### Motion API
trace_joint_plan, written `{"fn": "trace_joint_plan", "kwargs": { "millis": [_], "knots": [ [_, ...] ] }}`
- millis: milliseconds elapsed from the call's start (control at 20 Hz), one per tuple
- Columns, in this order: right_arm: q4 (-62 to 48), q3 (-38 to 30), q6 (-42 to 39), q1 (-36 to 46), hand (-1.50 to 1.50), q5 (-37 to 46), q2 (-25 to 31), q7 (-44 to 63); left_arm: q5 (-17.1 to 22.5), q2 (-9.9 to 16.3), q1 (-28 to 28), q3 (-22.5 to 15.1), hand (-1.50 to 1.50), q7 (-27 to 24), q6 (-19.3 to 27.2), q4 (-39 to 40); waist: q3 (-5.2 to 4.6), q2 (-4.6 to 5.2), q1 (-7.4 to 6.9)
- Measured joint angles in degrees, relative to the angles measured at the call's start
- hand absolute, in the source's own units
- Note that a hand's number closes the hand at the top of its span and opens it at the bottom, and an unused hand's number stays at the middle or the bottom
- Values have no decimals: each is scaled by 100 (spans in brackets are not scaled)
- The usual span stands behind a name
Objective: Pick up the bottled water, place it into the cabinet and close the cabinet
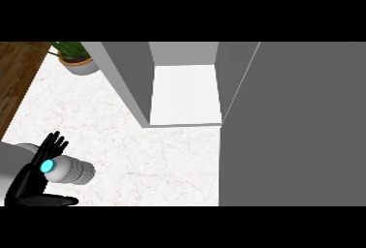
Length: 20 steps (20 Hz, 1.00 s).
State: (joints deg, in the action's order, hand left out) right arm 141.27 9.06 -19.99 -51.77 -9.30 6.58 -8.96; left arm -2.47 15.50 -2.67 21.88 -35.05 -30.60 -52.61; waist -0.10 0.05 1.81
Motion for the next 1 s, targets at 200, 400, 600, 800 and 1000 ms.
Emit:
{"fn": "trace_joint_plan", "kwargs": {
  "millis": [200,400,600,800,1000],
  "knots": [
    [20,61,-33,-119,-150,21,-14,-97,-84,85,-226,-157,-150,-224,-99,758,-9,7,5],
    [23,68,-82,-238,-150,48,8,-183,-120,171,-411,-309,-150,-406,-199,1321,-12,8,0],
    [15,83,-73,-276,-150,87,-1,-214,-112,97,-679,-382,150,-603,-99,1832,-15,15,-4],
    [38,13,-94,-374,-150,84,21,-292,-16,46,-844,-350,150,-830,4,2189,-10,13,-6],
    [24,44,-123,-461,-150,120,3,-390,141,46,-997,-307,150,-877,-82,2501,-6,8,-7]
  ]
}}
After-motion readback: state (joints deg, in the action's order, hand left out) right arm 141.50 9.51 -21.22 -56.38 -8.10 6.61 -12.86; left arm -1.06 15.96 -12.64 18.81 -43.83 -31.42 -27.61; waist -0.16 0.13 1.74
